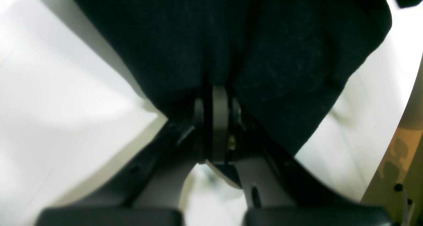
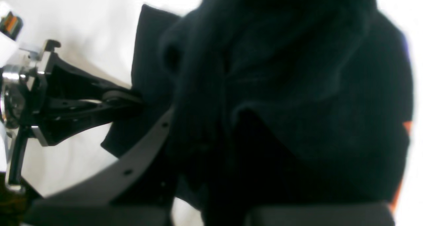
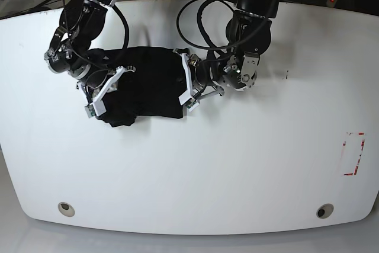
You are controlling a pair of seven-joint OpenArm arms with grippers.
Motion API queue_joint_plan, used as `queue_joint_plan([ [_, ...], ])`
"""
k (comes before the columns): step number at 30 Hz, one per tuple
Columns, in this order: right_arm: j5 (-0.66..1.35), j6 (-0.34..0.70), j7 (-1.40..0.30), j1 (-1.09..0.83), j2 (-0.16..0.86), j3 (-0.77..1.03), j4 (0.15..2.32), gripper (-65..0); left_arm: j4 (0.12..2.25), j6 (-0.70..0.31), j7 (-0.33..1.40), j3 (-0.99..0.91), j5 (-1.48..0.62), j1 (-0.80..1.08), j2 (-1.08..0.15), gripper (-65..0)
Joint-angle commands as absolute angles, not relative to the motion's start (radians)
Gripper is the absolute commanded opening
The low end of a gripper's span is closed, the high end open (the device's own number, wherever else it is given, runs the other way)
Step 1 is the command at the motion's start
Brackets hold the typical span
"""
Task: Fold the T-shirt properly
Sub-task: 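Fold the strip end with the right gripper toward the left gripper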
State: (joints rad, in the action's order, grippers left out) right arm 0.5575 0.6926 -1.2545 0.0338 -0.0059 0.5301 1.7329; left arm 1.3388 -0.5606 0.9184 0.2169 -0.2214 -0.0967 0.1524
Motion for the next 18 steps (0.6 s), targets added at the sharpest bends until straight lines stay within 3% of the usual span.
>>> queue_joint_plan([
  [1, 0.584, 0.698, -1.219, 0.082, 0.001, 0.529, 1.702, -65.0, 1.349, -0.559, 0.929, 0.217, -0.213, -0.105, 0.157, -65.0],
  [3, 0.584, 0.698, -1.219, 0.096, 0.005, 0.499, 1.696, -60.4, 1.346, -0.559, 0.929, 0.217, -0.213, -0.105, 0.157, -65.0],
  [10, 0.581, 0.698, -1.219, 0.099, 0.004, 0.387, 1.739, -17.3, 1.346, -0.561, 0.929, 0.223, -0.213, -0.107, 0.157, -65.0],
  [13, 0.585, 0.698, -1.221, 0.093, 0.002, 0.357, 1.755, -9.5, 1.346, -0.561, 0.929, 0.222, -0.213, -0.111, 0.157, -65.0],
  [18, 0.585, 0.698, -1.222, 0.045, 0.005, 0.355, 1.871, -11.1, 1.346, -0.561, 0.929, 0.22, -0.214, -0.111, 0.157, -65.0],
])
